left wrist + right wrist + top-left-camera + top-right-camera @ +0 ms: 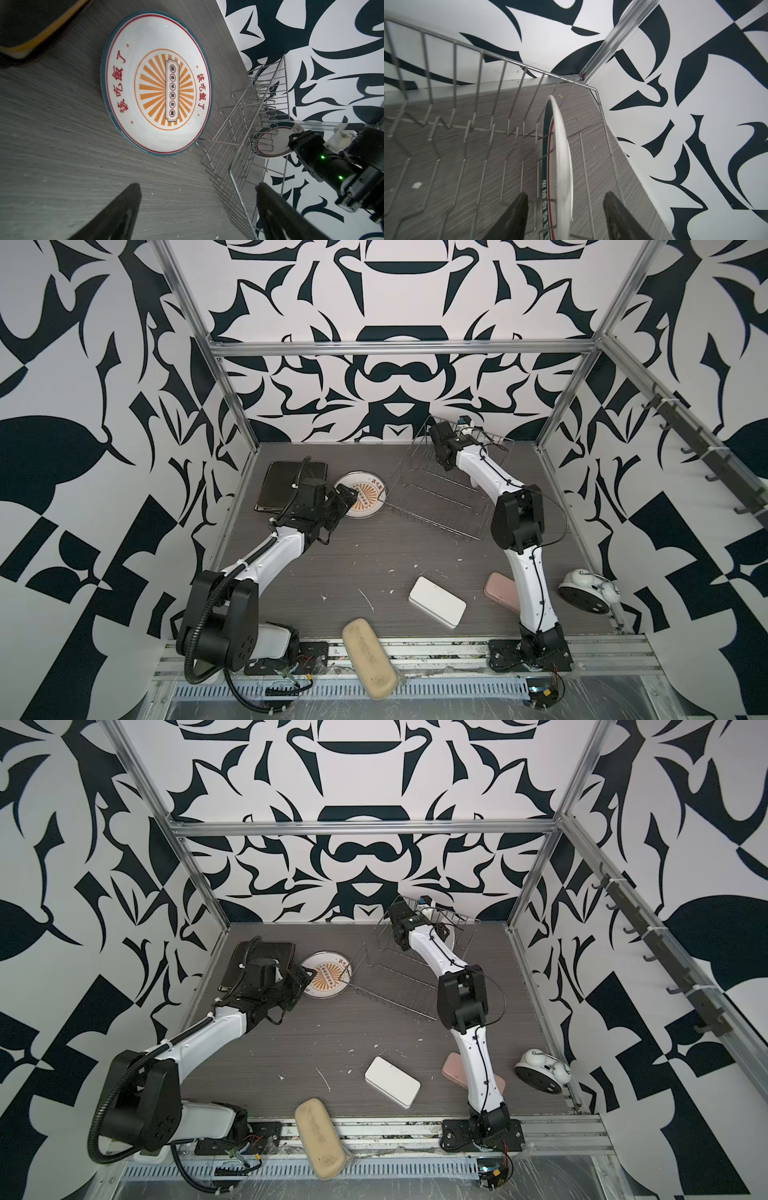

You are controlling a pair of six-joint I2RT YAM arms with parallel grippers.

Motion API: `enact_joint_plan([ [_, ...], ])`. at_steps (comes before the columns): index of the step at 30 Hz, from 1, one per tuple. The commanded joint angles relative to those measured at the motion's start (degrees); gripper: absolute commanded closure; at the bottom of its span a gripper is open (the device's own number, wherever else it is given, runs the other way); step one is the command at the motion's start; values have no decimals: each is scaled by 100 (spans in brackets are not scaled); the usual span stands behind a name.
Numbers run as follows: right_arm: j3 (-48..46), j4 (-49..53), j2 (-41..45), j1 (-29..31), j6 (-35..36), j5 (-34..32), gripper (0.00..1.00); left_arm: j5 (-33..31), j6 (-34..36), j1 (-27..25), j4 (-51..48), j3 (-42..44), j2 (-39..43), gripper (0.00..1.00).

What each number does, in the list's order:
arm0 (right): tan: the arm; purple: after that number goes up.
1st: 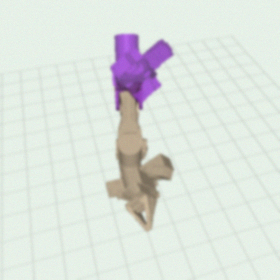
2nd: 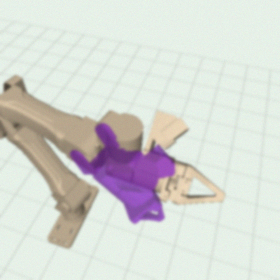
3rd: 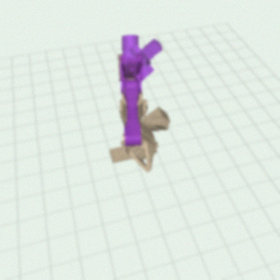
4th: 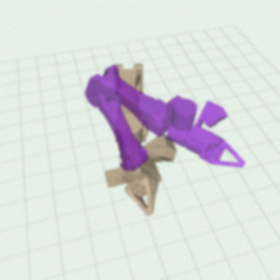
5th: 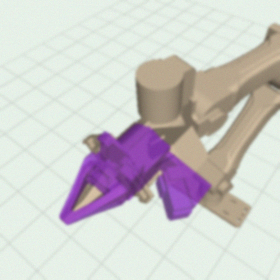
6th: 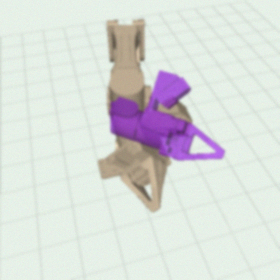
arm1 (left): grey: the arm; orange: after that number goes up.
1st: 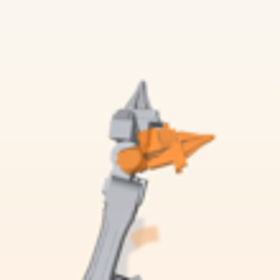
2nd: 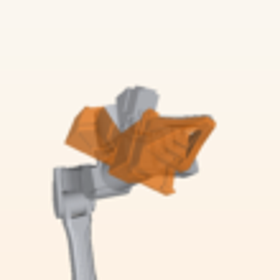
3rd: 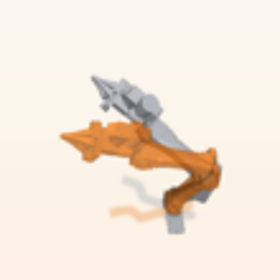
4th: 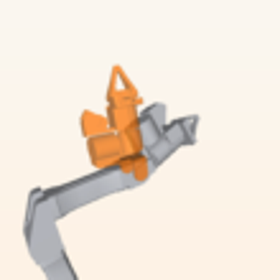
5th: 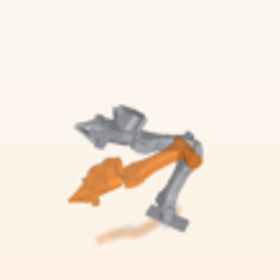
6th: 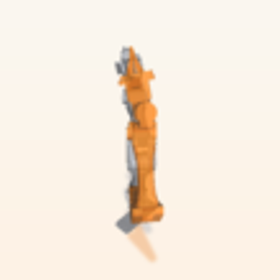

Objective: Unload the plates from the dish rack
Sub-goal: 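Release the plate with the left gripper while the right gripper reaches into the rack, then close the right gripper on the top rim of the green-rimmed white plate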

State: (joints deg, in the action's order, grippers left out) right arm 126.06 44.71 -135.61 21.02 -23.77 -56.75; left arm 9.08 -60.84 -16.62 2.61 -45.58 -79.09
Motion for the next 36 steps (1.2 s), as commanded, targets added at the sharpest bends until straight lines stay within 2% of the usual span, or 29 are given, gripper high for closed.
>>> enact_joint_plan([
  [1,247,-6,-12,-43,-13,-237,39,103,-51,-3,126,36,-111,9],
  [8,349,-26,-115,-157,-49,-93,42,90,-43,1,99,23,-98,9],
  [17,348,-17,-186,-204,-180,70,52,111,-42,1,80,-12,-125,9],
  [36,375,-23,-243,-218,-199,127,63,76,-22,1,-33,-13,-72,9],
])
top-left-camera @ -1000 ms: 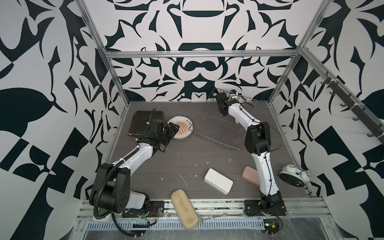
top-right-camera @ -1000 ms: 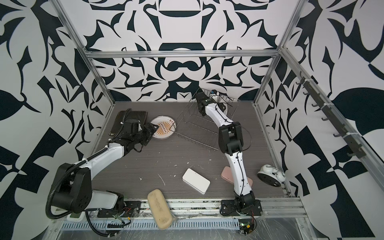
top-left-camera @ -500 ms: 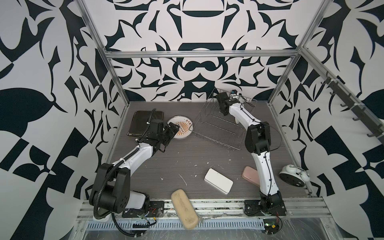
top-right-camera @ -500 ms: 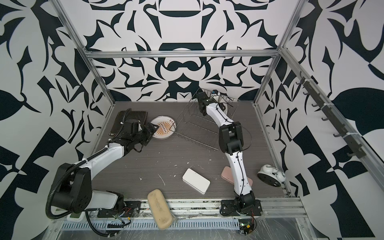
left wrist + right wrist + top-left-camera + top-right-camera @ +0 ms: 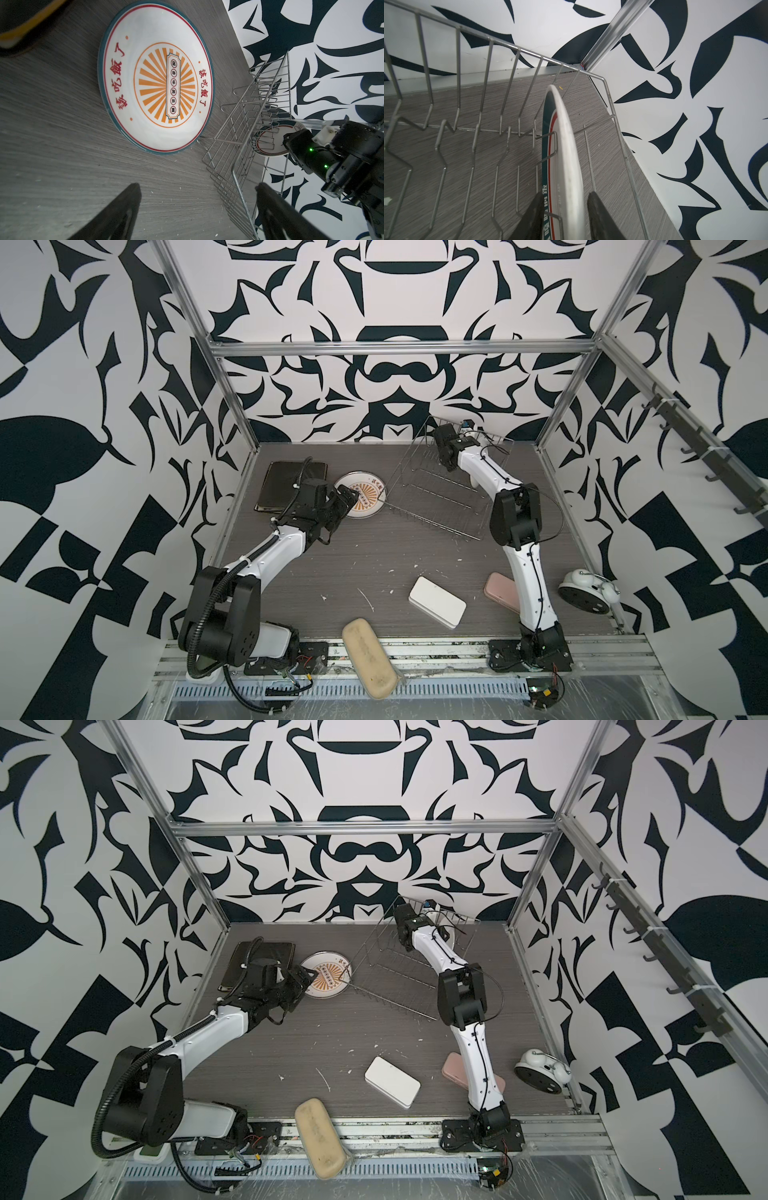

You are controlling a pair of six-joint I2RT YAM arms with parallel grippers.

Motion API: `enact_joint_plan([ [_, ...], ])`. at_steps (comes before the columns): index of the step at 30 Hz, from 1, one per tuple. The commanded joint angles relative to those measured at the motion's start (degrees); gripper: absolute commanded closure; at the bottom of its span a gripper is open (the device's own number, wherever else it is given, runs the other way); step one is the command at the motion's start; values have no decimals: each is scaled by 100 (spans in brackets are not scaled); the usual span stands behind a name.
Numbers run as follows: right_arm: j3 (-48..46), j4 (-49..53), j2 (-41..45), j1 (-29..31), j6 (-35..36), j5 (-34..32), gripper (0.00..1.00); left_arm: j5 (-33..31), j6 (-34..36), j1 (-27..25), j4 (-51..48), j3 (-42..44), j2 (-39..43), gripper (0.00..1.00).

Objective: Unload the plates from the dish rack
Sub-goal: 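Close the right gripper on the top rim of the green-rimmed white plate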

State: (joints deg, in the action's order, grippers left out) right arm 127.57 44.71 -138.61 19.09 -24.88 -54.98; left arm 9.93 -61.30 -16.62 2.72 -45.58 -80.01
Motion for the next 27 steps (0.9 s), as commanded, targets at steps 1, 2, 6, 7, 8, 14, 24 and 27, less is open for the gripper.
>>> enact_joint_plan([
  [1,225,-21,61,-20,-87,-41,63,-16,22,1,-52,-14,34,9],
  [2,225,-24,62,-22,-87,-32,64,-18,21,1,-48,-14,29,9],
  [6,225,-21,62,-21,-104,-12,65,-18,20,1,-52,-17,38,9],
  [7,224,-20,57,-21,-113,-13,65,-18,21,1,-59,-20,39,9],
  [8,225,-21,62,-27,-113,-13,66,-18,21,1,-61,-21,39,9],
  [14,216,-15,70,-27,-137,4,71,-16,22,1,-70,-21,47,9],
  [24,207,-25,106,-21,-183,1,75,-9,13,-7,-79,-14,64,9],
  [27,206,-31,97,-27,-183,-29,76,-8,6,-10,-79,4,73,9],
])
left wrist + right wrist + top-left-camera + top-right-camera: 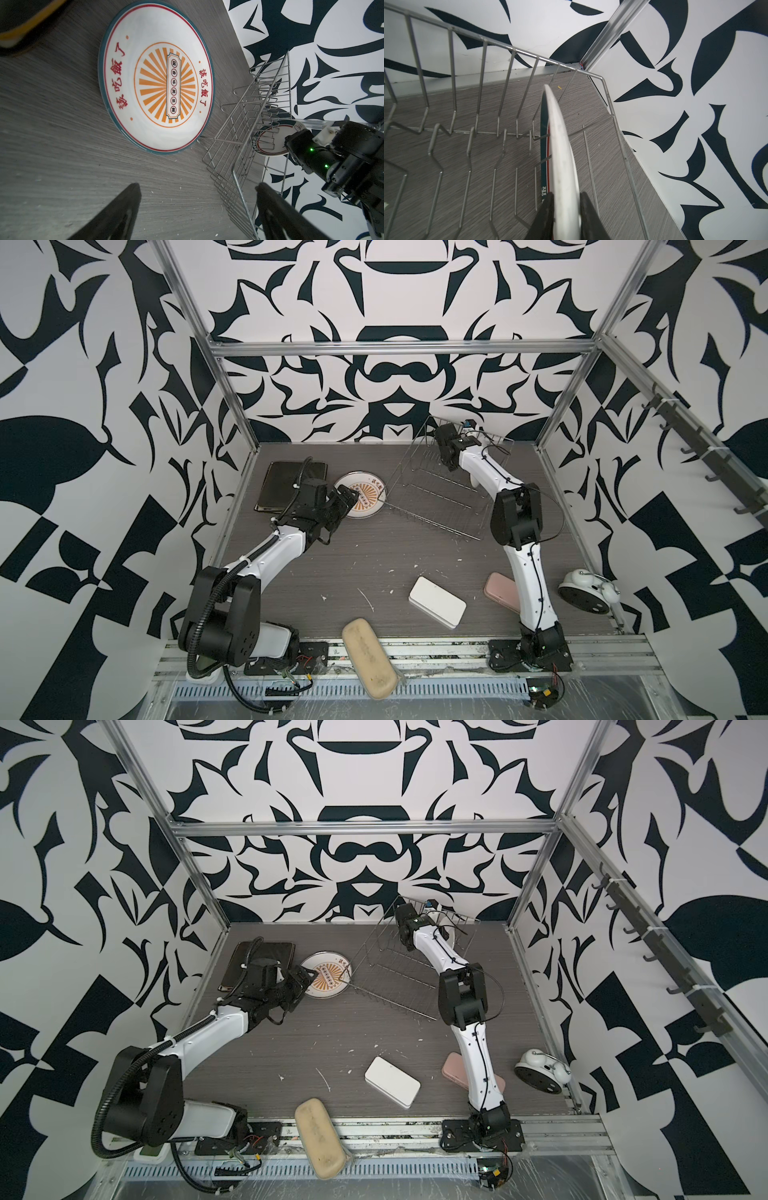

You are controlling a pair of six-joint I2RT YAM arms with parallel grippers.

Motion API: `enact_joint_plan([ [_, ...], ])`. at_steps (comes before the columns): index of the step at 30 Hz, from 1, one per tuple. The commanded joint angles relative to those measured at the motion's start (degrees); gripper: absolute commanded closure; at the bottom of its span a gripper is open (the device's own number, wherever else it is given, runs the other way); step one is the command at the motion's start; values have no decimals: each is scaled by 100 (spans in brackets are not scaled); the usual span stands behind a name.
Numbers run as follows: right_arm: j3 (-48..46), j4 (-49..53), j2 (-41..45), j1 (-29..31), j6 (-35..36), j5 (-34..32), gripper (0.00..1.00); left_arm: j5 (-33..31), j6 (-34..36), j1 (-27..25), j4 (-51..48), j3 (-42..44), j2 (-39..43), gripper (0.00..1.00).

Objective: Unload the plates from the dish rack
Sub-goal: 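Close the right gripper on the top rim of the green-rimmed white plate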

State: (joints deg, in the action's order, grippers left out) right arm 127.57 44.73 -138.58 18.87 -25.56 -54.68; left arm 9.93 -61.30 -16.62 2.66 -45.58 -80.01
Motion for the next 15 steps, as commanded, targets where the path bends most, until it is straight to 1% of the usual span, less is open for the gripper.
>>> enact_joint_plan([
  [1,207,-26,95,-1,-116,-61,76,-9,4,-8,-72,6,73,9],
  [15,197,-48,127,-5,-116,-158,86,-5,4,-10,-72,14,100,9],
])
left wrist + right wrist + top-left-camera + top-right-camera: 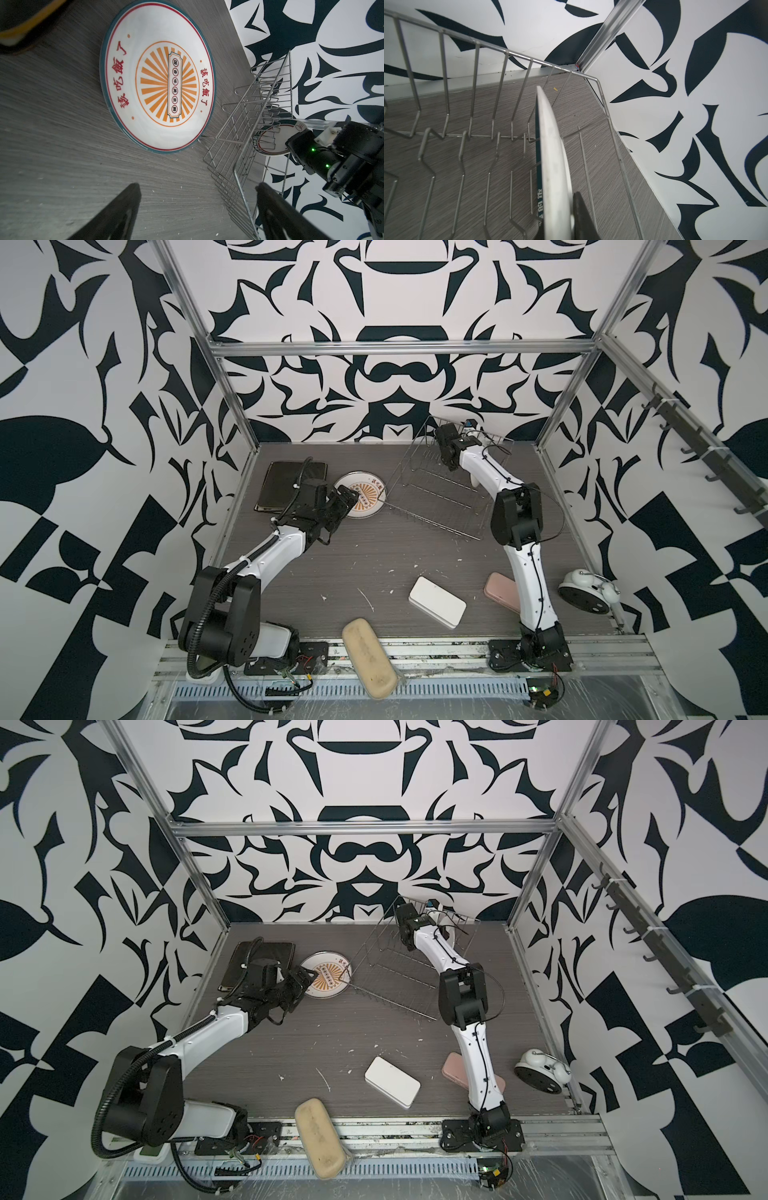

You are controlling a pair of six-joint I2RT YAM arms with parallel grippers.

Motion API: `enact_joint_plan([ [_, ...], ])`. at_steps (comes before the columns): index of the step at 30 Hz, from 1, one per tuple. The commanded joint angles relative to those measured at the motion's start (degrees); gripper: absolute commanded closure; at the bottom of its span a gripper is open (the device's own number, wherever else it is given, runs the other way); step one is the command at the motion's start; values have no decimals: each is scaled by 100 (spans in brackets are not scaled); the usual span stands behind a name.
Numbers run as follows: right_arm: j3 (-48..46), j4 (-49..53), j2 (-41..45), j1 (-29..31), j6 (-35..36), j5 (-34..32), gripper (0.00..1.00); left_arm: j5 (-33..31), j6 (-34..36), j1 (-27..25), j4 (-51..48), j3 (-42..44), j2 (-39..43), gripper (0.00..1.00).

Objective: Unload the plates from the dish rack
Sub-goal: 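Close the right gripper on the top rim of the green-rimmed white plate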

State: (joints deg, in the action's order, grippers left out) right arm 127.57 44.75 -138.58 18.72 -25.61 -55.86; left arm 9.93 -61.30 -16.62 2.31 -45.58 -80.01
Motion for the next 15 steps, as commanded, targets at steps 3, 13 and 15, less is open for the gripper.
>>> enact_joint_plan([
  [3,189,-47,136,14,-111,-44,88,-9,4,-8,-46,7,107,8],
  [13,194,-77,199,16,-111,-99,92,1,-13,-8,-55,-3,126,8],
  [15,185,-92,207,12,-111,-98,94,0,-14,-8,-55,4,143,8],
])
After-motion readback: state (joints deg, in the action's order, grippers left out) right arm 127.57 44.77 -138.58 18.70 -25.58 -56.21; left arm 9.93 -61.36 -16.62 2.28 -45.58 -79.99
